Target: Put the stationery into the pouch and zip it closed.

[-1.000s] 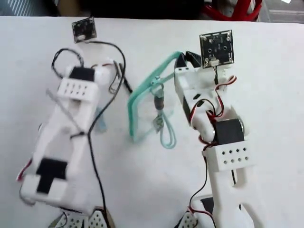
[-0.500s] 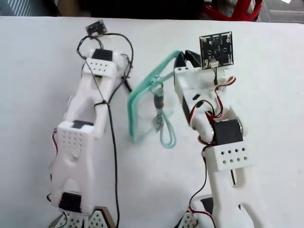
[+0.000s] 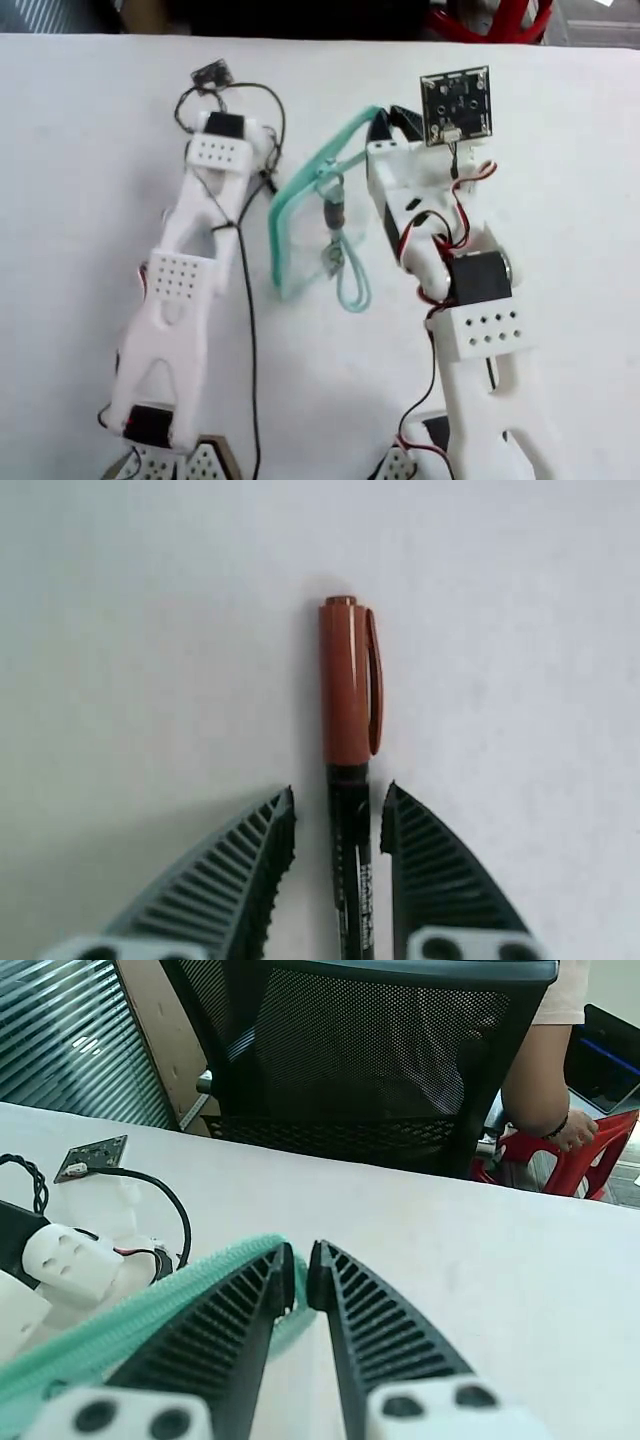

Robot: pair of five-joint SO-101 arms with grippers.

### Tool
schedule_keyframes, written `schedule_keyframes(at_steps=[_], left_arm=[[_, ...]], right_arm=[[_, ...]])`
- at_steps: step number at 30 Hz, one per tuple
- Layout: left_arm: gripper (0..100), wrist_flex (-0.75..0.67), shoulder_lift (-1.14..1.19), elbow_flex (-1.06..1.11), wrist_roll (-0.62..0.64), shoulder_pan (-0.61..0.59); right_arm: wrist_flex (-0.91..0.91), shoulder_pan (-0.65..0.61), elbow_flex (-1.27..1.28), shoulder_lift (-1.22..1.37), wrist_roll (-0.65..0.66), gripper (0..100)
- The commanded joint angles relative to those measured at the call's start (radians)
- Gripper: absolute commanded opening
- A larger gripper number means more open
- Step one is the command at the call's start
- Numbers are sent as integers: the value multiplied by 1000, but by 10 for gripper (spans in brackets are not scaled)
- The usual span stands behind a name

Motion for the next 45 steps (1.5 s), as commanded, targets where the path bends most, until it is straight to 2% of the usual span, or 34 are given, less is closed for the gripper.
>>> schedule_keyframes(at_steps=[1,9,17,21,26,36,41,45], left_arm=[[122,55,25,-135,5,15],[111,75,44,-158,3,15],[26,123,36,-160,-61,15],[24,127,30,-192,-61,15],[24,301,-22,-420,-64,15],[24,345,-450,-404,-310,24],[23,368,-771,-400,-451,111],[23,367,-987,-399,-506,209]], right_arm=[[7,-13,48,8,2,30],[7,-12,48,13,2,30],[7,-12,48,16,2,30],[7,-12,48,16,2,30],[2,-10,48,16,2,30],[4,-12,48,18,2,30],[5,-12,49,18,2,30],[-1,-12,63,15,2,30]])
